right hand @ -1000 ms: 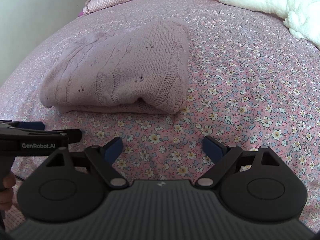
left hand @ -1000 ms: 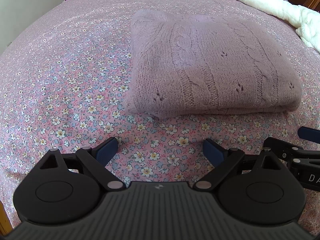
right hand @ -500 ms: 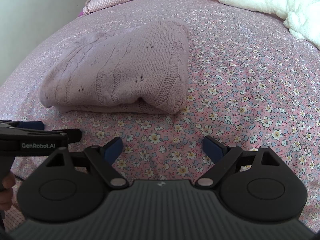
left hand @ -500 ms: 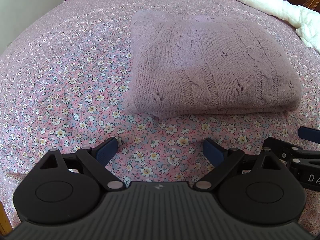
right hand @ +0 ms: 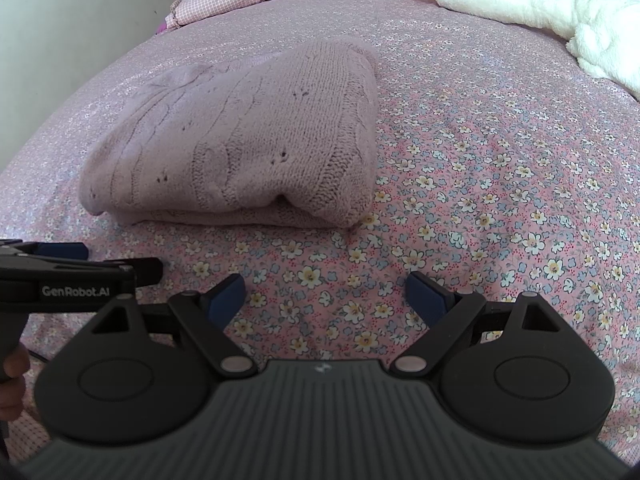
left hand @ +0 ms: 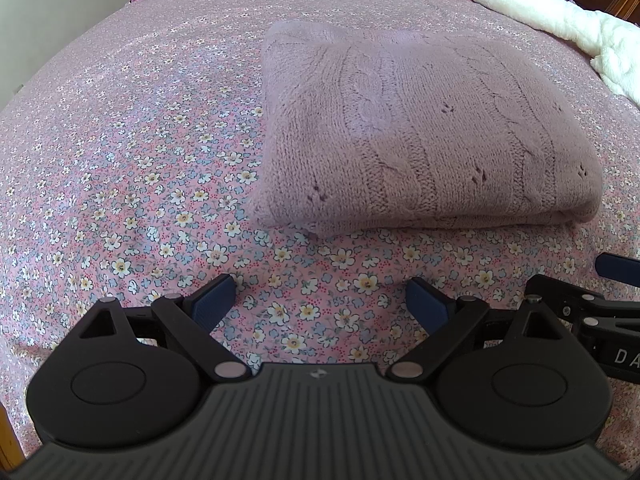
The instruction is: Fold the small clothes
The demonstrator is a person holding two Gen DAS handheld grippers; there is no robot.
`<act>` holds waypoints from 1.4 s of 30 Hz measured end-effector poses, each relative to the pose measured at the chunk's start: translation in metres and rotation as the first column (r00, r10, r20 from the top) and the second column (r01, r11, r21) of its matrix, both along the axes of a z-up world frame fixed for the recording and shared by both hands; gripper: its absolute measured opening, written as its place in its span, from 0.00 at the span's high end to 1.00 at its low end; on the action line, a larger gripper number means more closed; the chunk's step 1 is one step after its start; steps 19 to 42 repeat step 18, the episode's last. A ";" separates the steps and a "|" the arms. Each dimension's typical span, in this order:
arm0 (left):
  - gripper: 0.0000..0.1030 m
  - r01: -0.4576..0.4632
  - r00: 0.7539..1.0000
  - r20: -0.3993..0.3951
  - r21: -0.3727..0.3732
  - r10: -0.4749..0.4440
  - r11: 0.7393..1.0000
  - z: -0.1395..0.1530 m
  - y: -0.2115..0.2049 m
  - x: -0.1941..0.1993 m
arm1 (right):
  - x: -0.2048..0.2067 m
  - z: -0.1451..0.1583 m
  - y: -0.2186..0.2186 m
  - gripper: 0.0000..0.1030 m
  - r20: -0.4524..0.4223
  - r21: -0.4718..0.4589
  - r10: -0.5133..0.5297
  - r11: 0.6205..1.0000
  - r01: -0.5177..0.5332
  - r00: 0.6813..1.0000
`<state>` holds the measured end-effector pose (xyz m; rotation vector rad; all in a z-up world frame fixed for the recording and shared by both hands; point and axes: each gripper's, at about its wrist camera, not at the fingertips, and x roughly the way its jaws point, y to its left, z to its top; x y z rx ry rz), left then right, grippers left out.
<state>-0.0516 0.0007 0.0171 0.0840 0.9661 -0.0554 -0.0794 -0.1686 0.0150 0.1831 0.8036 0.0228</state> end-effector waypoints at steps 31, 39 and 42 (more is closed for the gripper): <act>0.07 -0.003 1.000 0.001 -0.007 0.003 1.000 0.000 0.000 -0.001 | -0.002 -0.001 -0.001 0.12 0.011 0.021 -0.009 1.000 0.008 1.000; 0.07 -0.003 1.000 0.001 -0.007 0.003 1.000 0.000 0.000 -0.001 | -0.002 -0.001 -0.001 0.12 0.011 0.021 -0.009 1.000 0.008 1.000; 0.07 -0.003 1.000 0.001 -0.007 0.003 1.000 0.000 0.000 -0.001 | -0.002 -0.001 -0.001 0.12 0.011 0.021 -0.009 1.000 0.008 1.000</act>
